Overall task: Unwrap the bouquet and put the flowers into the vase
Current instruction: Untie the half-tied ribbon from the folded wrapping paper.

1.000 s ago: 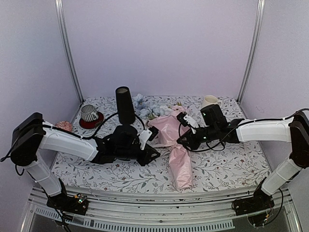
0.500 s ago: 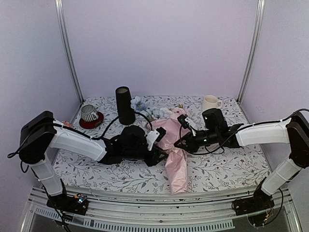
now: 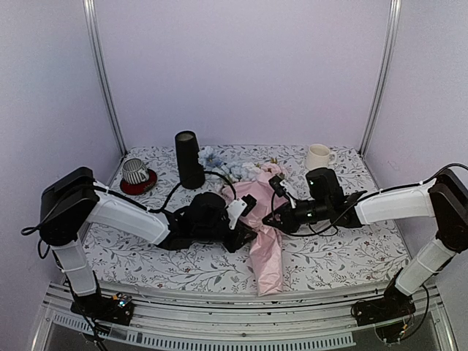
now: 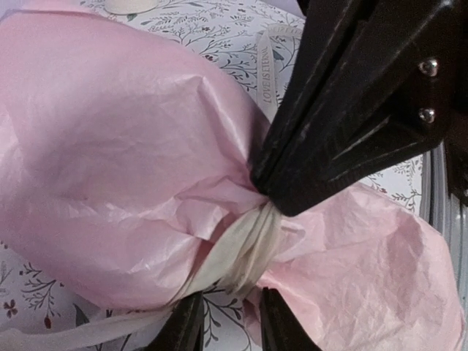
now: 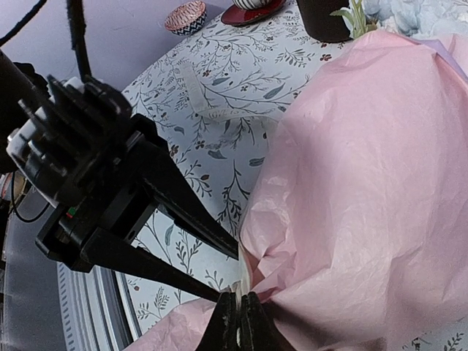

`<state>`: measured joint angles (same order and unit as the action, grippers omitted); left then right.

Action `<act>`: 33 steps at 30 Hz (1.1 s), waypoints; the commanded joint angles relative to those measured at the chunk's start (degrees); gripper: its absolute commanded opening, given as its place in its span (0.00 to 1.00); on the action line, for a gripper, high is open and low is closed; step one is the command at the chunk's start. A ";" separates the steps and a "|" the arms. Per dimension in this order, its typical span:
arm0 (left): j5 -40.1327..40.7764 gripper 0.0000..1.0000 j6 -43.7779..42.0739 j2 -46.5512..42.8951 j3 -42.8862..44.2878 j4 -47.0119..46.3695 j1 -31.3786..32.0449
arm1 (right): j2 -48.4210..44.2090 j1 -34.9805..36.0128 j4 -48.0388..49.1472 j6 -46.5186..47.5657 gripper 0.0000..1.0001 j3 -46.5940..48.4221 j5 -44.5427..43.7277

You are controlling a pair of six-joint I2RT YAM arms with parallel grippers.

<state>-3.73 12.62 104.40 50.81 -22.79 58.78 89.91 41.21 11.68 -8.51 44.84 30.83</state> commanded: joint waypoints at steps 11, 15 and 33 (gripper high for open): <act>0.20 0.23 -1.83 3.47 5.22 0.67 1.22 | 0.53 0.41 3.67 -1.07 0.04 -0.36 1.64; 1.53 0.25 -1.69 4.35 6.46 1.67 1.23 | 0.41 0.39 3.49 -1.12 0.04 -0.39 1.71; 8.86 0.00 1.09 2.78 5.16 1.69 1.09 | -3.05 0.36 0.62 -1.46 0.06 -2.89 -7.20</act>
<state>1.74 12.43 108.77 57.06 -20.16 59.64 89.73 41.21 12.53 -9.32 43.81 28.03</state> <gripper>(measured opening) 0.010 0.072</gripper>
